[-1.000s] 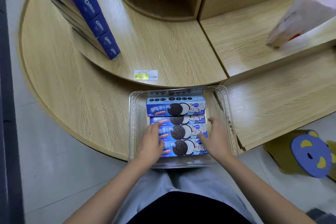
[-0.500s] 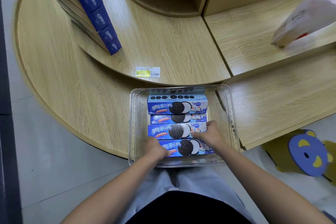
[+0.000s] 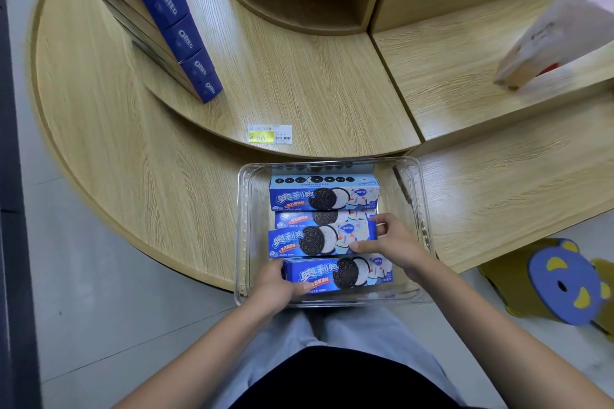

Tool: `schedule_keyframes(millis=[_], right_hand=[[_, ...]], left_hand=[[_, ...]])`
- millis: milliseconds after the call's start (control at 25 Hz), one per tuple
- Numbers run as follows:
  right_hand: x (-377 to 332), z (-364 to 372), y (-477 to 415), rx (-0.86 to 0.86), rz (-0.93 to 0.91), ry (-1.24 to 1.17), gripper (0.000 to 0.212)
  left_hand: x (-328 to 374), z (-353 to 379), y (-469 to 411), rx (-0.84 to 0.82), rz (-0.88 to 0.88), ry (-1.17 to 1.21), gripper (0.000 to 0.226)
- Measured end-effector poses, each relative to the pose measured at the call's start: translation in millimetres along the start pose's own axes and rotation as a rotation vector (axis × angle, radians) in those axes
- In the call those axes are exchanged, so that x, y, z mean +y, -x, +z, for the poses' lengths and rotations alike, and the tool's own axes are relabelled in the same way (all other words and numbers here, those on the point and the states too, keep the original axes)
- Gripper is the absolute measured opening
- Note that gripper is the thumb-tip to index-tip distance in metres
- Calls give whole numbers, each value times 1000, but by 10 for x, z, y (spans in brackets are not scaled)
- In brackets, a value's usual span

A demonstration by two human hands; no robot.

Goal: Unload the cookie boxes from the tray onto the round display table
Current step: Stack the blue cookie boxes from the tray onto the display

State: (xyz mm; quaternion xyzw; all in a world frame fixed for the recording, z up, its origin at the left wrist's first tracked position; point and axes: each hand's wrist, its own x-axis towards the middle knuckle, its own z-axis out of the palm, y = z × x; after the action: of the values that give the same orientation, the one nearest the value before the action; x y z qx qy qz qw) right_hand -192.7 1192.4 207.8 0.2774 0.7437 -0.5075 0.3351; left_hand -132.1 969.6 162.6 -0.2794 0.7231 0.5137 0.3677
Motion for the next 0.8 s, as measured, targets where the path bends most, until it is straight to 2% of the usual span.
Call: schedule_keyframes(millis=[80, 320, 560, 800], right_hand=[[-48, -17, 33, 24, -32, 27, 67], [-244, -244, 261, 103, -44, -27, 63], [-480, -668, 558, 205, -189, -169, 60], [-839, -979, 654, 307, -373, -392, 51]], left_hand=[[15, -71, 111, 11, 44, -55, 51], [135, -324, 475, 103, 171, -193, 60], [505, -793, 728, 99, 288, -73, 62], [1232, -1134, 395, 138, 455, -93, 68]])
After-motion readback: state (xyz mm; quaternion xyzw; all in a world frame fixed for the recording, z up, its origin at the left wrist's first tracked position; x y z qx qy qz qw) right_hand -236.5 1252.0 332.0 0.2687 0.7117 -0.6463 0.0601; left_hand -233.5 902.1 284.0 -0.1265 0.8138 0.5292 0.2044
